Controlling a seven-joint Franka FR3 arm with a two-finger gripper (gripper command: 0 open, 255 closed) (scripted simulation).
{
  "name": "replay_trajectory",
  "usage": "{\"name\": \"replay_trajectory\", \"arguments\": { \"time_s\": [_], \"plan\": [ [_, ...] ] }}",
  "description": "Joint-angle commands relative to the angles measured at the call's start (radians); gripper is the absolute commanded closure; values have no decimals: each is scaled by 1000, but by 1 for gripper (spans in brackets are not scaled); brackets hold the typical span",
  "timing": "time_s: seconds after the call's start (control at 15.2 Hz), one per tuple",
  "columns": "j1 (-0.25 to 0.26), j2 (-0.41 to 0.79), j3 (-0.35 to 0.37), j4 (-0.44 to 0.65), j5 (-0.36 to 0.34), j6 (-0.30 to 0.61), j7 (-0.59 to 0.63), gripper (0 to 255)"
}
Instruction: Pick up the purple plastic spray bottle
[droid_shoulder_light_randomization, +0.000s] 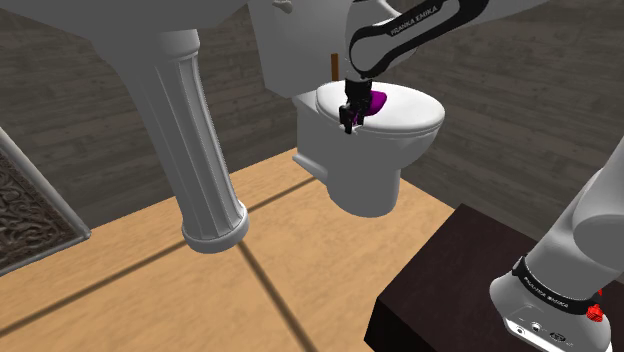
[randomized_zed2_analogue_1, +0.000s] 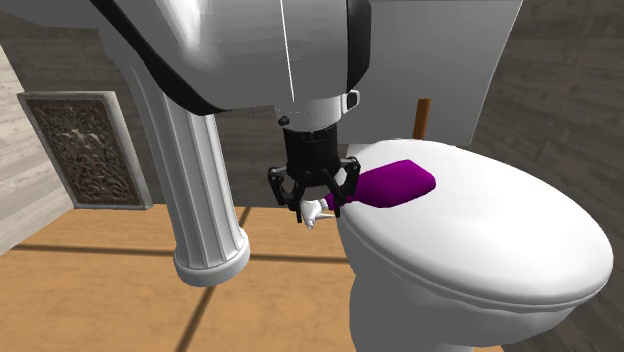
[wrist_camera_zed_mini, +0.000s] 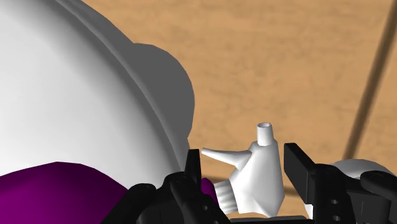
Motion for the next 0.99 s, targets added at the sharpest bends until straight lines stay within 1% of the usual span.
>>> {"name": "replay_trajectory", "arguments": {
  "time_s": [0.0, 0.79, 0.92],
  "plan": [
    [0, -8, 0, 15, 2, -23, -2, 255],
    [1, -51, 2, 125, 11, -176, -18, 255],
    [1, -52, 2, 127, 11, -178, -18, 255]
  ]
}}
